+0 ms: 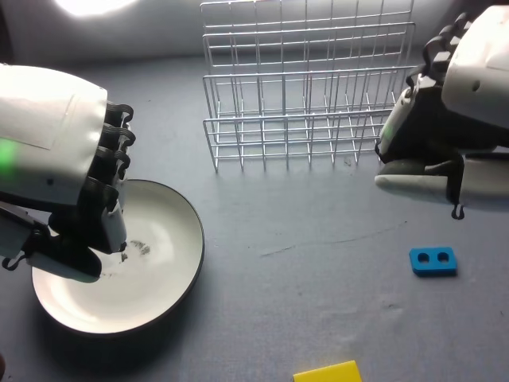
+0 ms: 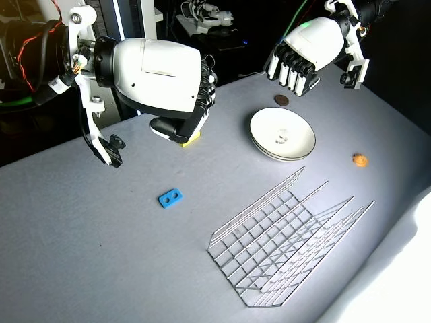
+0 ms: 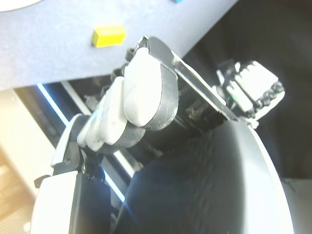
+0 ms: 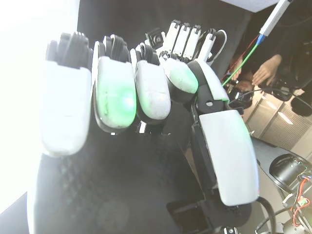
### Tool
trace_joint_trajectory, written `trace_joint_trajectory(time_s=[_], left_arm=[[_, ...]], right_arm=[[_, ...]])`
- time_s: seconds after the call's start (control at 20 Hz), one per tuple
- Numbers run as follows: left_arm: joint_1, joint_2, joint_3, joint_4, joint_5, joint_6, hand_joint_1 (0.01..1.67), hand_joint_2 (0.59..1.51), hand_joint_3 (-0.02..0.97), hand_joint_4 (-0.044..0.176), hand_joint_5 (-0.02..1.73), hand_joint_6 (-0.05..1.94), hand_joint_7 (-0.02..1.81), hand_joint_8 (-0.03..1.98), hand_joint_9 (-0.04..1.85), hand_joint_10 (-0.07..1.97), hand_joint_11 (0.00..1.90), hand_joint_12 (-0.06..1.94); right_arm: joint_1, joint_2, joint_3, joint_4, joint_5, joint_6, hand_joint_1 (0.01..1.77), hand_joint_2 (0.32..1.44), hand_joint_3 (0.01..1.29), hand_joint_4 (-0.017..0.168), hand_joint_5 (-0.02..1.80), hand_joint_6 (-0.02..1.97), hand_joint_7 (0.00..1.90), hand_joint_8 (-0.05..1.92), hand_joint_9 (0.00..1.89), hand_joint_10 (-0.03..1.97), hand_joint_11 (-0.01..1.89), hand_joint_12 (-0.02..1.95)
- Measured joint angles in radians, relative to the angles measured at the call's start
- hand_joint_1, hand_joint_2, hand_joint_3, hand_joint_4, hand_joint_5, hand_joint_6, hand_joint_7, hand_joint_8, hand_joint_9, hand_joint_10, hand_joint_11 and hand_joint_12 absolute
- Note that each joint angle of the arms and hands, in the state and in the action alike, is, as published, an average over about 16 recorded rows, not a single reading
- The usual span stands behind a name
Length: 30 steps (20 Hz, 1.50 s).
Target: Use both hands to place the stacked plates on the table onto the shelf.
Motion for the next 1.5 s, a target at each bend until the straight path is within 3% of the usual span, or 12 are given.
trace_joint_trajectory(time_s=[0.35, 0.45, 0.6, 0.7, 0.85, 1.15, 1.5], left_arm=[[0.017, 0.0, 0.001, 0.013, -0.001, 0.011, 0.16, 1.147, 0.038, 0.032, 0.41, 0.58, 0.46, 0.59, 0.52, 0.59, 0.54, 0.61], [0.025, 0.0, 0.003, 0.02, -0.001, 0.018, 0.13, 1.133, 0.038, 0.024, 0.33, 0.46, 0.37, 0.48, 0.42, 0.47, 0.44, 0.49], [0.048, 0.0, 0.008, 0.036, -0.003, 0.038, 0.03, 1.091, 0.037, -0.004, 0.1, 0.12, 0.11, 0.13, 0.14, 0.13, 0.16, 0.14], [0.067, -0.001, 0.016, 0.045, -0.006, 0.053, 0.02, 1.091, 0.026, -0.001, 0.02, 0.0, 0.02, 0.01, 0.03, 0.01, 0.05, 0.01], [0.101, -0.002, 0.036, 0.058, -0.008, 0.076, 0.02, 1.093, 0.028, 0.0, 0.01, -0.01, 0.01, -0.01, 0.01, 0.01, 0.01, -0.01], [0.183, -0.015, 0.108, 0.071, -0.007, 0.123, 0.02, 1.097, 0.028, 0.002, 0.02, -0.02, 0.02, -0.01, 0.02, 0.0, 0.01, -0.02], [0.282, -0.055, 0.228, 0.057, 0.007, 0.151, 0.02, 1.102, 0.029, 0.004, 0.02, 0.0, 0.02, -0.01, 0.02, 0.0, 0.02, -0.02]], right_arm=[[-0.01, 0.0, 0.0, 0.001, 0.007, -0.026, 0.44, 1.15, 0.03, 0.027, 0.45, 0.64, 0.59, 0.63, 0.63, 0.65, 0.69, 0.67], [-0.014, 0.0, 0.0, -0.004, 0.018, -0.034, 0.48, 1.12, 0.03, 0.02, 0.37, 0.53, 0.49, 0.51, 0.52, 0.53, 0.57, 0.55], [-0.022, 0.0, 0.001, -0.016, 0.035, -0.04, 0.56, 1.05, 0.03, -0.002, 0.14, 0.19, 0.21, 0.18, 0.23, 0.19, 0.26, 0.22], [-0.026, 0.0, 0.004, -0.037, 0.043, -0.032, 0.66, 1.04, 0.02, 0.0, 0.05, 0.06, 0.08, 0.04, 0.09, 0.05, 0.12, 0.1], [-0.03, -0.001, 0.009, -0.077, 0.05, -0.012, 0.83, 1.01, 0.02, 0.002, 0.01, 0.02, 0.01, 0.01, 0.02, 0.01, 0.02, 0.11], [-0.033, -0.005, 0.018, -0.159, 0.048, 0.047, 1.14, 0.94, 0.02, 0.001, 0.01, 0.02, 0.01, 0.01, 0.02, 0.0, 0.02, 0.17], [-0.033, -0.012, 0.026, -0.226, 0.006, 0.098, 1.22, 0.95, 0.02, 0.0, 0.01, 0.02, 0.01, 0.01, 0.01, 0.0, 0.02, 0.24]])
